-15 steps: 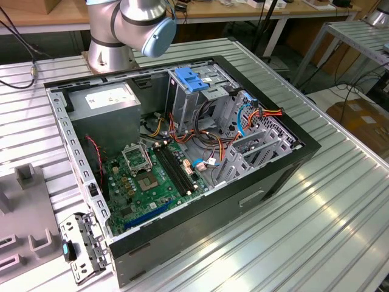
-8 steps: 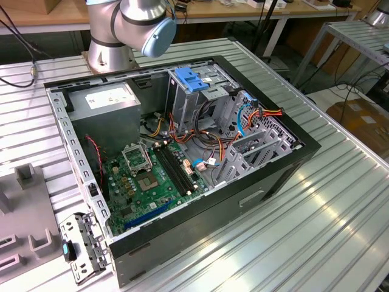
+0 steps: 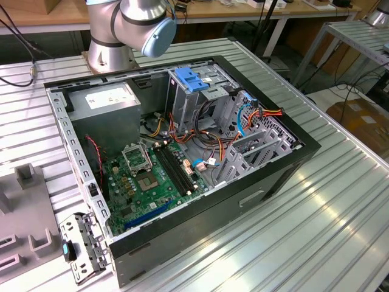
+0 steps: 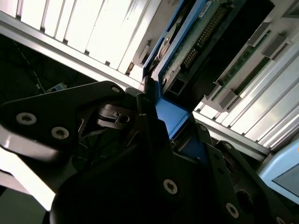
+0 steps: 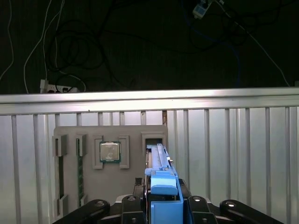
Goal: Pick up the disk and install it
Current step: 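Pick up the disk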
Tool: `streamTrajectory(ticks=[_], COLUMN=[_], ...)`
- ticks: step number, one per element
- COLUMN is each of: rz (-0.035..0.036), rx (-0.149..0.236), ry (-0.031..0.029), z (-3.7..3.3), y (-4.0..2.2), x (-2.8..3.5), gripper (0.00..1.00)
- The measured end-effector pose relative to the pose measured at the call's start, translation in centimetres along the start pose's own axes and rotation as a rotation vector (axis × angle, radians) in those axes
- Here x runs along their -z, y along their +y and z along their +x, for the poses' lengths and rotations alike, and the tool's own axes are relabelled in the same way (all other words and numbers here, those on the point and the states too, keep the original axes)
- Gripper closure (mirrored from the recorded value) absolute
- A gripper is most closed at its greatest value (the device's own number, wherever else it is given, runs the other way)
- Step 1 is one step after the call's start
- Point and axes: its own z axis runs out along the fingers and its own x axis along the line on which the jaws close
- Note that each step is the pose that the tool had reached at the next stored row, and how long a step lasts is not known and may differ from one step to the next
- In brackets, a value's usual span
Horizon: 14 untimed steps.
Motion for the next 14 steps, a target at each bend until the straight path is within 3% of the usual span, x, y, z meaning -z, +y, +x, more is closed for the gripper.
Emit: streamTrajectory(ticks=[14], rz=[0.0000], rx=[0.000], ry=[0.0000], z=[-0.01], y=[0.00], x=[0.68], gripper=[0.63])
